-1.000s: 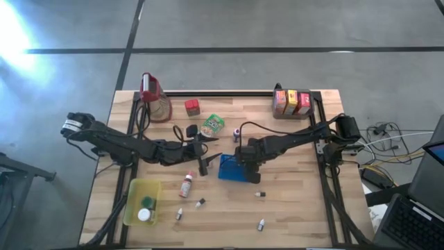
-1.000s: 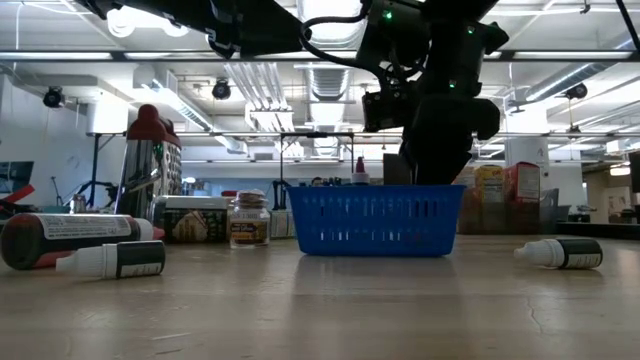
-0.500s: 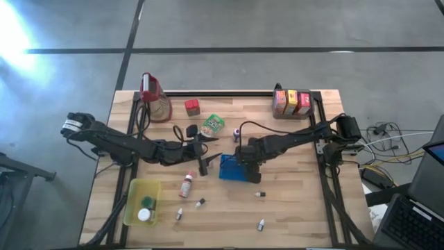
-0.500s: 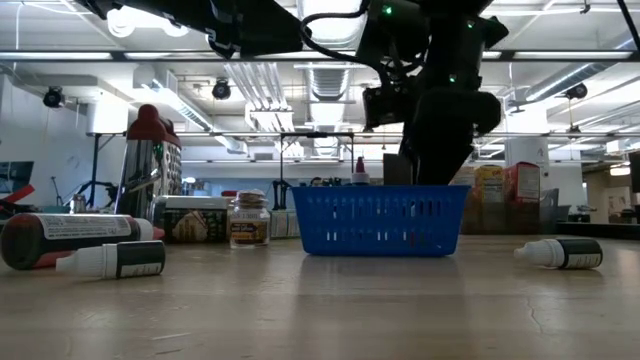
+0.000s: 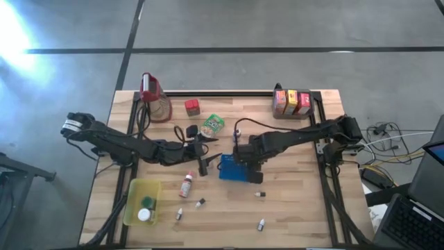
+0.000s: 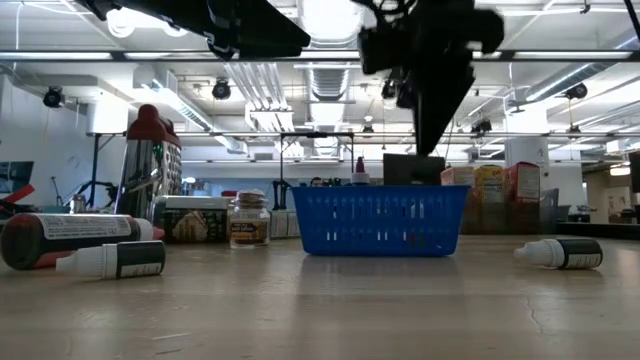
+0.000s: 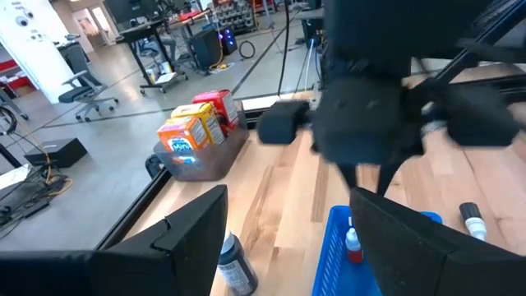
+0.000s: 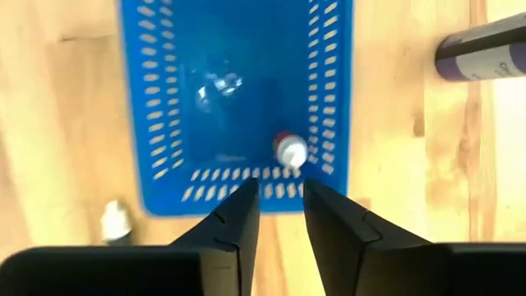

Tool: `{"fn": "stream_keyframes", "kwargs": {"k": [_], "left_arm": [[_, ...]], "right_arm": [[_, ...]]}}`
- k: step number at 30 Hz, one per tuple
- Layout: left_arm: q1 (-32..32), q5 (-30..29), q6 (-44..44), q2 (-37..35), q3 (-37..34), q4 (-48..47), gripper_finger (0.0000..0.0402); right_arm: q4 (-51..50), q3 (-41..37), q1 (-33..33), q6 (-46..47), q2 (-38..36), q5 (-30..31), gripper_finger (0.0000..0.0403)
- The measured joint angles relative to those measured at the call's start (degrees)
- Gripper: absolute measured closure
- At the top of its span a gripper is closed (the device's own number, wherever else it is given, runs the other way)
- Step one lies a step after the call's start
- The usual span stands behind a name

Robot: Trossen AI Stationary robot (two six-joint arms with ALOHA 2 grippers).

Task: Pick & Place Kitchen Items
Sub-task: Put the small green food coloring into the blue bin

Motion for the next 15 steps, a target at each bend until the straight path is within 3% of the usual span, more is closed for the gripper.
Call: {"fn": "stream_keyframes", "kwargs": {"k": [7, 15], "left_arm": [[0.00, 0.00, -4.09, 0.00, 0.00, -1.61, 0.0140], [0.01, 0.02, -6.27, 0.00, 0.00, -4.00, 0.0140]], "right_arm": [[-8.18, 3.53, 6.85, 5.93, -0.02, 0.24, 0.0355], [-8.79, 2.10, 18.54, 13.49, -0.02, 1.29, 0.0389]]}}
